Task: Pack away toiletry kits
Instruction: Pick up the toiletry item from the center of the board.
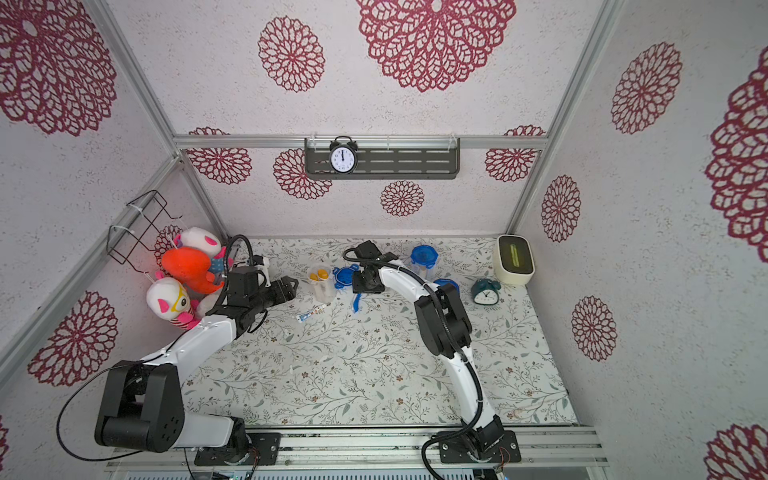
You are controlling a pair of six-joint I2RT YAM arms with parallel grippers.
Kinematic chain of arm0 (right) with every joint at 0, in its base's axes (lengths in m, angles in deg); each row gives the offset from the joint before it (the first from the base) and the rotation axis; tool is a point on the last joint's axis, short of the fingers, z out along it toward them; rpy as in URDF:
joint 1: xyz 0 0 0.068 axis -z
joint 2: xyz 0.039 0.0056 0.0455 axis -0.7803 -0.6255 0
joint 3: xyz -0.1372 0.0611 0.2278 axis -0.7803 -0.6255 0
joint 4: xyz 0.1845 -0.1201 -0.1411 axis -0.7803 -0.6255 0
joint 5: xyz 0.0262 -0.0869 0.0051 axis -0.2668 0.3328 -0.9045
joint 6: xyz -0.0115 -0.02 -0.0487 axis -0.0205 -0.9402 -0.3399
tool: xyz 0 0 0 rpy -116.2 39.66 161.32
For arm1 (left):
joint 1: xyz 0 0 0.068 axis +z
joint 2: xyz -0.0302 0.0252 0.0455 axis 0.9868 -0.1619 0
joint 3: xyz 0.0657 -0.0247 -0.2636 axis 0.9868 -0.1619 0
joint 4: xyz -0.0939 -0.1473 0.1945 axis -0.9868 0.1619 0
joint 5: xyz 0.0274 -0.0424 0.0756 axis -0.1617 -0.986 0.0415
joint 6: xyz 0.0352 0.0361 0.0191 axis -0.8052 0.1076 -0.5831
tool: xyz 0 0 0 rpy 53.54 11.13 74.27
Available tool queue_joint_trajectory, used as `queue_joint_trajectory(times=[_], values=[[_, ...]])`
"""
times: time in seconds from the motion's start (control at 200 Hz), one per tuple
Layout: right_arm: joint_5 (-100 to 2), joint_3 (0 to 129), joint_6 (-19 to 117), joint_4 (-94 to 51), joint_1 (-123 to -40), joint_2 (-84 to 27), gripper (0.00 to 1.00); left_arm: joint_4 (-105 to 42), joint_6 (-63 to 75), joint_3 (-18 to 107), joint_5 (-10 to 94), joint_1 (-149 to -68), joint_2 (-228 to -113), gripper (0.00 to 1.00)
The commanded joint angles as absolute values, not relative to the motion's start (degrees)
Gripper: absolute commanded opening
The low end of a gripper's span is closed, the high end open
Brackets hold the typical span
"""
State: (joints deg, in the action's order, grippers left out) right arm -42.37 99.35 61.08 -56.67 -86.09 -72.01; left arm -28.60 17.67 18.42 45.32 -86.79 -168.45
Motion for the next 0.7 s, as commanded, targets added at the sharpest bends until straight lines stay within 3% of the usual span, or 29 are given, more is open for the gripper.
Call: queue_joint_trajectory(times=[0.0, 0.135, 0.355, 0.39, 0.41, 0.696], values=[[-42.7, 100.5, 65.3, -54.4, -85.9, -71.8, 0.49, -30.0, 16.8, 17.6, 44.7, -86.5, -169.0, 0.79], [-42.9, 100.9, 66.1, -52.7, -86.0, -73.9, 0.41, -31.9, 16.7, 16.1, 44.2, -86.5, -169.3, 0.8], [-42.9, 103.6, 66.6, -52.9, -86.1, -77.6, 0.4, -35.7, 17.2, 16.4, 44.3, -86.4, -170.5, 0.84], [-42.9, 104.2, 66.4, -53.3, -86.1, -78.1, 0.39, -36.4, 17.4, 16.9, 44.1, -86.5, -170.9, 0.86], [-42.8, 104.4, 66.2, -53.3, -86.2, -78.3, 0.38, -36.6, 17.5, 17.4, 44.0, -86.5, -171.2, 1.0], [-34.5, 104.0, 62.7, -59.0, -87.2, -78.6, 0.28, -31.6, 17.3, 28.3, 44.3, -87.1, -179.6, 0.99]])
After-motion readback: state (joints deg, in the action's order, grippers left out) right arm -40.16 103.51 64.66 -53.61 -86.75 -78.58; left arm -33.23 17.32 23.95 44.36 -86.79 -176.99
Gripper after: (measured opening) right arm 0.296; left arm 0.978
